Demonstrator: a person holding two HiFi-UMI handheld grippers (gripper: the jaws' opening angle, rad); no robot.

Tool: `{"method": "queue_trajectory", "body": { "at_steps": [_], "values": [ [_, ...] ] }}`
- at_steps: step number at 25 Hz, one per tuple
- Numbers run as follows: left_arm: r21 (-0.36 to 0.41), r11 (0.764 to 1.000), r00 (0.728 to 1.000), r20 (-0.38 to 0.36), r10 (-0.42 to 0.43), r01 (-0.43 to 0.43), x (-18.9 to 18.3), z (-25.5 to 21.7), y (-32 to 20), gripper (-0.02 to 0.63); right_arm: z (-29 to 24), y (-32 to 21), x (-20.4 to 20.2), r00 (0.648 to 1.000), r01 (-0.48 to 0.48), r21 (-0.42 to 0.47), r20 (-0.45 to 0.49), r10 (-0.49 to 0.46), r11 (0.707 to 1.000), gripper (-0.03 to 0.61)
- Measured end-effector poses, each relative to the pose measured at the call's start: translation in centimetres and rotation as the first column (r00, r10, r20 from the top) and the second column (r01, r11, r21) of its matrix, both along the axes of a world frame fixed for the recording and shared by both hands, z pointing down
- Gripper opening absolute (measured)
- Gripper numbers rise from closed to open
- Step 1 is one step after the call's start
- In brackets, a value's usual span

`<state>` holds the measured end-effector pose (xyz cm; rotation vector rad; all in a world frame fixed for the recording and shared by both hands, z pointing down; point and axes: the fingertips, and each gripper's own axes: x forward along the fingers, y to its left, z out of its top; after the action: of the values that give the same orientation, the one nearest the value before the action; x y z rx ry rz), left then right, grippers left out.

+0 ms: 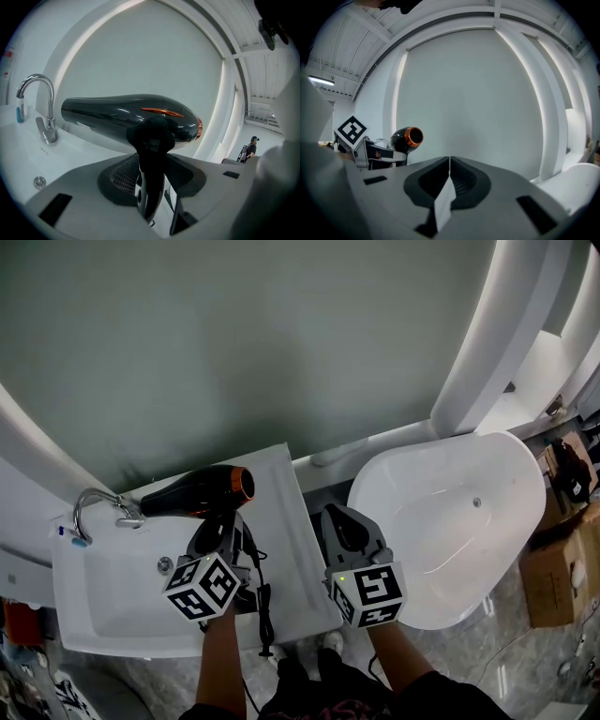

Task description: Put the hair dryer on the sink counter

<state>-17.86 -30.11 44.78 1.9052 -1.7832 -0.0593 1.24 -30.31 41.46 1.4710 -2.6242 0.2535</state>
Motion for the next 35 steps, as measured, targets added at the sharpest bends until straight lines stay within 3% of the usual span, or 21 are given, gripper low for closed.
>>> {"method": "queue_trajectory", "body": {
  "at_steps": [10, 35],
  "values": [
    [-0.066, 0.998, 1.000, -0.006, 0.003, -0.004, -0.9, 3.4, -2.4, 0.169, 4.0, -2.9, -3.8, 0.997, 0.066, -0.121, -0.033, -0.071, 0.990, 0.021],
    [-0.187, 0.982, 0.998, -0.059, 0.013, -0.024, -2.4, 11.6, -5.9, 0.169, 12.2, -5.2, -8.0, 0.990, 0.119, -0.249, -0.049, -0.135, 0.961, 0.021]
  ]
}}
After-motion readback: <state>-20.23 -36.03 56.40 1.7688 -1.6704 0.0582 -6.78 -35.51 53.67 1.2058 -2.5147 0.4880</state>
